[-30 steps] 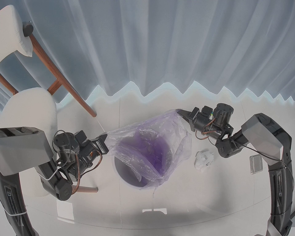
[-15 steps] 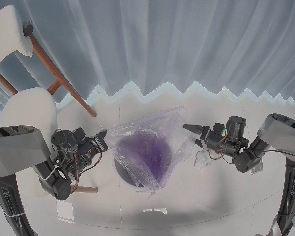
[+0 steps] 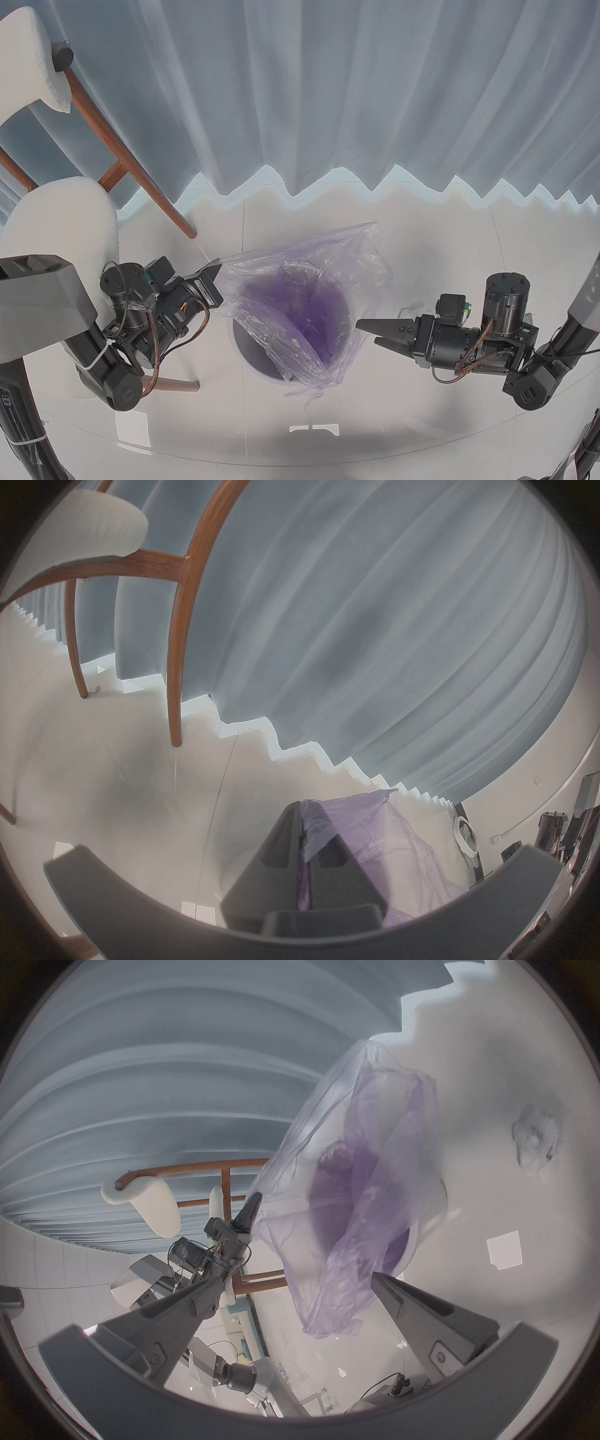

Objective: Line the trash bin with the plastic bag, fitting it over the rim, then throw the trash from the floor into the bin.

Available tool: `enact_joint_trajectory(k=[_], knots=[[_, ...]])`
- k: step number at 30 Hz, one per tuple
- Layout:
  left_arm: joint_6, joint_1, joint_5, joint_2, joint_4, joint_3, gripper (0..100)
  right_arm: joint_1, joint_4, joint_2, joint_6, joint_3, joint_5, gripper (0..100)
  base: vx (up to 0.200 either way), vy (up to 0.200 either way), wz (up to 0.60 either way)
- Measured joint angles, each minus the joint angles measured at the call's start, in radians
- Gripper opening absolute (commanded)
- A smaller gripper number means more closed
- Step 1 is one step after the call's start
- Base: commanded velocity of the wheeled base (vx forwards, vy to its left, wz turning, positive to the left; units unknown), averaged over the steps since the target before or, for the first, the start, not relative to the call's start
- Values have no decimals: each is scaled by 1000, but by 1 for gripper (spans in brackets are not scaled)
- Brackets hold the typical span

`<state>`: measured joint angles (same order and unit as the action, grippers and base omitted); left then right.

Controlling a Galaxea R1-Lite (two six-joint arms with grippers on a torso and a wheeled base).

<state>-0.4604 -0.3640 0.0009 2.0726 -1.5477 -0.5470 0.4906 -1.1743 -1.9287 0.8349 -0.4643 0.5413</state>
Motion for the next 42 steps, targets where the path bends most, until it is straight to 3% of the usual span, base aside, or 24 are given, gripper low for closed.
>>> enact_joint_trajectory(k=[8,19,20,24,32,42], knots=[[1,-3,0,-11,0,4,0,70,-10,-10,39,20,-4,100,0,0,0],[3,-4,-2,-19,0,8,0,79,4,-79,64,-49,-16,100,0,0,0],[3,-4,-3,-20,0,9,0,78,8,-86,78,-63,-17,0,0,0,0],[4,-4,-3,-21,0,10,0,76,59,-110,135,-118,-18,0,0,0,0],[28,4,-4,-22,0,15,0,74,72,-77,158,-92,-31,0,0,0,0],[89,-5,-4,-76,10,64,0,-55,68,-5,174,-42,-31,0,0,0,0]])
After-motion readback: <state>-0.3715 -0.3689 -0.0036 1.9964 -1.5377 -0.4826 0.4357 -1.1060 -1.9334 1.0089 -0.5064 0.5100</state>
